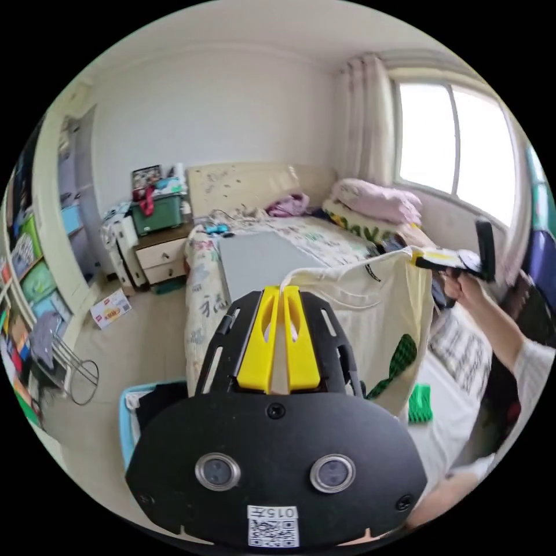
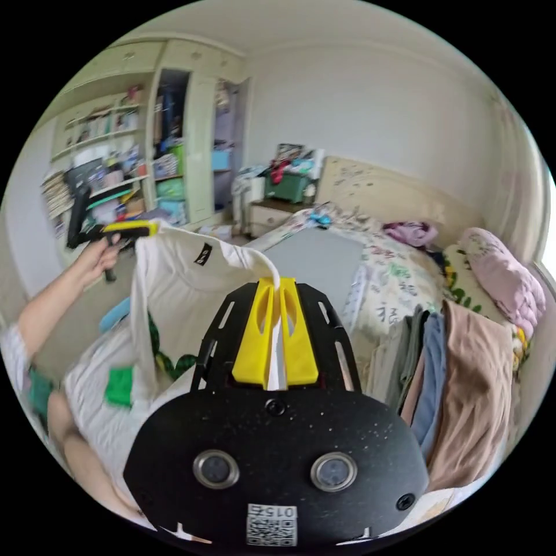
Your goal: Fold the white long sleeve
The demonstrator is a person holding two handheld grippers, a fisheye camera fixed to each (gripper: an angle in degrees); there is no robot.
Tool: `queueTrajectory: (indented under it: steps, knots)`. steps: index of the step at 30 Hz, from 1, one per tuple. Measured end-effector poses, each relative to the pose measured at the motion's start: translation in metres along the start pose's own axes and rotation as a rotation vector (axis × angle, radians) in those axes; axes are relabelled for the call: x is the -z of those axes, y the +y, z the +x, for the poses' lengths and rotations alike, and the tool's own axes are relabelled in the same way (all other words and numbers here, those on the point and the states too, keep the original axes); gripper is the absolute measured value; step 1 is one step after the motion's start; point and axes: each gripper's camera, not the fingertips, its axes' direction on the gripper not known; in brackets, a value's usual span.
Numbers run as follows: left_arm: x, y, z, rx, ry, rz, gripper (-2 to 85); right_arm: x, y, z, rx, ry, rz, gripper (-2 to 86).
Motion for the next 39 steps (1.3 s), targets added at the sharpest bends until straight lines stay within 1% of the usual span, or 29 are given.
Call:
queueTrajectory:
  steps: [1, 2, 3, 4, 6, 7, 8, 9, 12, 13, 15, 17, 19, 20, 21, 23, 25, 27, 28, 30, 32, 34, 36, 37, 39]
  knots:
    - [-0.006, 0.000, -0.006, 0.065, -0.013, 0.018, 2.5, -0.012, -0.008, 0.007, -0.051, 0.017, -0.014, 2.0]
    - [-0.012, 0.006, -0.014, 0.176, -0.003, 0.060, 3.7, -0.028, -0.015, 0.019, -0.155, 0.021, -0.047, 3.5]
    - [-0.012, 0.020, -0.017, 0.224, 0.055, 0.092, 5.0, -0.032, -0.007, 0.021, -0.160, -0.050, -0.047, 3.7]
    - [-0.010, 0.028, -0.016, 0.217, 0.090, 0.094, 5.3, -0.031, 0.001, 0.019, -0.128, -0.096, -0.042, 3.8]
    - [-0.001, 0.066, -0.001, 0.101, 0.177, -0.005, 6.1, -0.025, 0.055, -0.001, 0.025, -0.239, -0.114, 5.4]
    - [0.003, 0.079, 0.004, 0.080, 0.181, -0.042, 6.2, -0.023, 0.072, -0.005, 0.049, -0.271, -0.147, 6.0]
    - [0.014, 0.105, 0.013, 0.045, 0.202, -0.098, 6.3, -0.017, 0.110, -0.010, 0.091, -0.346, -0.211, 7.0]
    - [0.027, 0.131, 0.025, 0.000, 0.259, -0.135, 6.3, -0.011, 0.147, -0.013, 0.121, -0.410, -0.278, 7.9]
    - [0.056, 0.180, 0.063, -0.085, 0.405, -0.246, 6.8, 0.003, 0.224, -0.004, 0.108, -0.489, -0.420, 9.3]
    - [0.062, 0.187, 0.072, -0.099, 0.422, -0.253, 7.1, 0.004, 0.235, -0.002, 0.100, -0.494, -0.444, 9.4]
    - [0.084, 0.210, 0.109, -0.193, 0.444, -0.237, 8.5, 0.005, 0.262, 0.005, 0.063, -0.515, -0.516, 9.8]
    - [0.093, 0.222, 0.134, -0.245, 0.445, -0.216, 9.5, 0.000, 0.268, 0.004, 0.046, -0.535, -0.561, 9.8]
    - [0.096, 0.231, 0.152, -0.286, 0.475, -0.187, 10.4, -0.011, 0.269, -0.005, 0.080, -0.542, -0.633, 9.3]
    - [0.096, 0.235, 0.160, -0.293, 0.481, -0.174, 10.9, -0.022, 0.270, -0.010, 0.093, -0.510, -0.684, 8.7]
    - [0.096, 0.241, 0.165, -0.294, 0.486, -0.147, 11.1, -0.023, 0.268, -0.013, 0.100, -0.481, -0.677, 7.0]
    - [0.097, 0.251, 0.166, -0.276, 0.485, -0.120, 11.4, -0.017, 0.259, -0.017, 0.099, -0.509, -0.674, 3.7]
    - [0.101, 0.258, 0.167, -0.285, 0.459, -0.124, 12.1, -0.002, 0.243, -0.022, 0.073, -0.597, -0.608, 1.9]
    - [0.116, 0.258, 0.165, -0.268, 0.431, -0.066, 13.4, 0.016, 0.216, -0.034, -0.002, -0.764, -0.490, 1.1]
    - [0.118, 0.257, 0.164, -0.258, 0.425, -0.052, 13.5, 0.018, 0.210, -0.039, -0.020, -0.803, -0.464, 1.0]
    - [0.127, 0.255, 0.155, -0.200, 0.416, -0.014, 14.6, 0.021, 0.187, -0.072, -0.049, -0.896, -0.382, 0.8]
    - [0.134, 0.255, 0.144, -0.139, 0.424, 0.013, 15.7, 0.018, 0.173, -0.108, -0.019, -0.910, -0.362, 0.8]
    - [0.142, 0.257, 0.130, -0.076, 0.351, 0.044, 15.3, 0.014, 0.162, -0.148, 0.049, -0.892, -0.362, 0.9]
    - [0.154, 0.260, 0.102, -0.017, 0.214, 0.097, 10.8, 0.011, 0.154, -0.186, 0.097, -0.885, -0.351, 1.3]
    - [0.156, 0.260, 0.093, -0.009, 0.192, 0.108, 9.1, 0.010, 0.152, -0.192, 0.096, -0.885, -0.348, 1.6]
    - [0.165, 0.258, 0.049, 0.104, 0.182, 0.112, 3.4, 0.006, 0.151, -0.212, 0.092, -0.864, -0.344, 2.8]
